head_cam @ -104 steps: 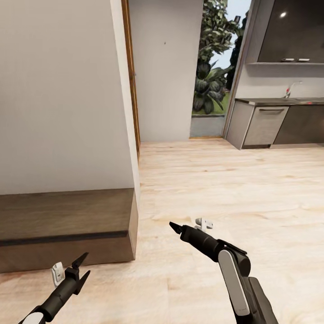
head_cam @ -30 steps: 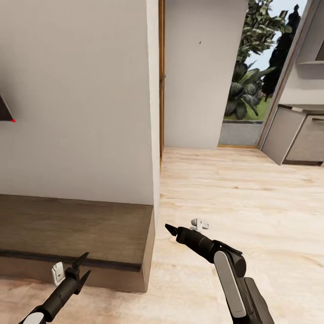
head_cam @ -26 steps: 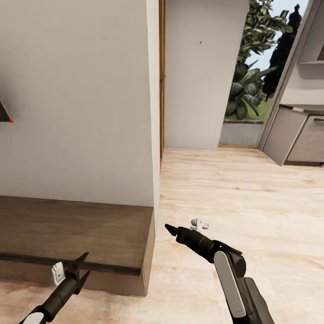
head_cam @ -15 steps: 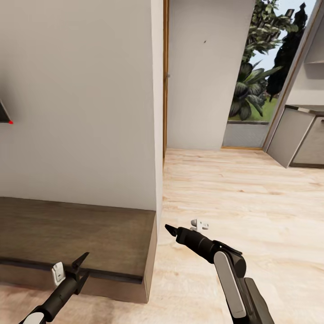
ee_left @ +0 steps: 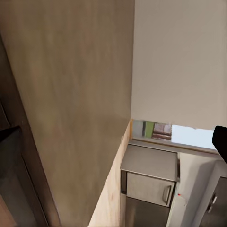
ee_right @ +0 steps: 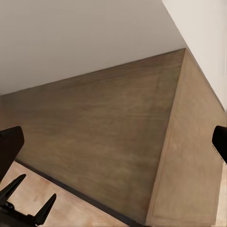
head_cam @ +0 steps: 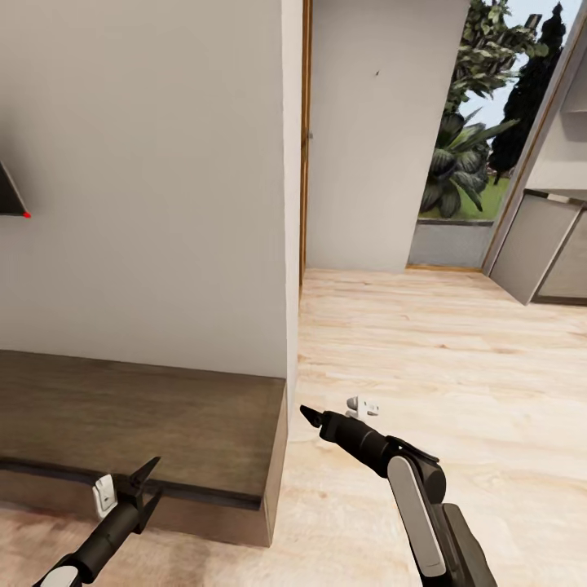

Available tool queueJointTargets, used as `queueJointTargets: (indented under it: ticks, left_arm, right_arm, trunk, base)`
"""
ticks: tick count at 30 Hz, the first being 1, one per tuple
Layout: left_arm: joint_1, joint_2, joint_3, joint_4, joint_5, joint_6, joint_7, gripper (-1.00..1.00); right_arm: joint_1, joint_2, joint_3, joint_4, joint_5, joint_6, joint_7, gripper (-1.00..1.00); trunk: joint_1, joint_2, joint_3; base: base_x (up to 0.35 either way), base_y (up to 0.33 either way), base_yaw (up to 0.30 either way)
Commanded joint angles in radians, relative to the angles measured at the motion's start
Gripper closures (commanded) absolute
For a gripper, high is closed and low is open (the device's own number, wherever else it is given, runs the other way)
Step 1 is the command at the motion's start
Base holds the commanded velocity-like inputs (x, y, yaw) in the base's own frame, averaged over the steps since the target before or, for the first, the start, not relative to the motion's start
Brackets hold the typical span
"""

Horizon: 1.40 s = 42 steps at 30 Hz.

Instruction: Place each of the two pumpkins and all three candles from the living room inside a cabinet in the living room (use any cabinet), then make sure every cabinet is closed, and position the cauldron so it is next to a table in the living room.

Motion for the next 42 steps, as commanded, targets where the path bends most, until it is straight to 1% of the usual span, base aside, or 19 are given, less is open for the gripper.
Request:
queueJointTargets:
  ticks: [1,2,14,20,39,42]
  left_arm:
    - [-0.001,0.000,0.002,0.000,0.006,0.008,0.000,-1.00]
    - [-0.001,0.000,0.002,0.000,0.006,0.008,0.001,-1.00]
    - [-0.001,0.000,0.002,0.000,0.006,0.007,-0.003,-1.00]
    - [-0.001,0.001,0.008,0.001,0.004,0.007,-0.003,-1.00]
    - [-0.001,0.001,0.009,0.001,0.006,0.005,-0.014,-1.00]
    - [-0.001,0.001,0.019,0.001,0.006,0.005,-0.014,-1.00]
  right_arm:
    - [0.000,0.000,-0.001,-0.001,0.004,0.003,0.005,-1.00]
    - [0.002,0.000,-0.001,-0.001,0.004,0.000,0.008,-1.00]
    - [0.003,0.000,-0.001,-0.001,0.004,-0.001,0.008,-1.00]
    - [0.003,0.000,-0.001,0.000,0.004,-0.001,0.008,-1.00]
    - [0.001,0.001,-0.004,0.000,0.003,0.000,0.008,-1.00]
    - [0.001,0.000,-0.004,-0.001,0.003,0.000,0.008,-1.00]
  trunk:
    - [0.004,-0.008,-0.004]
    - [0.008,-0.015,-0.007]
    - [0.008,-0.015,-0.007]
    - [0.031,-0.057,-0.026]
    - [0.103,-0.190,-0.086]
    - [0.115,-0.211,-0.095]
  base:
    - [0.000,0.000,0.001]
    - [0.000,0.000,0.000]
    - [0.000,0.000,0.000]
    - [0.000,0.000,0.000]
    - [0.000,0.000,0.000]
    - [0.000,0.000,0.000]
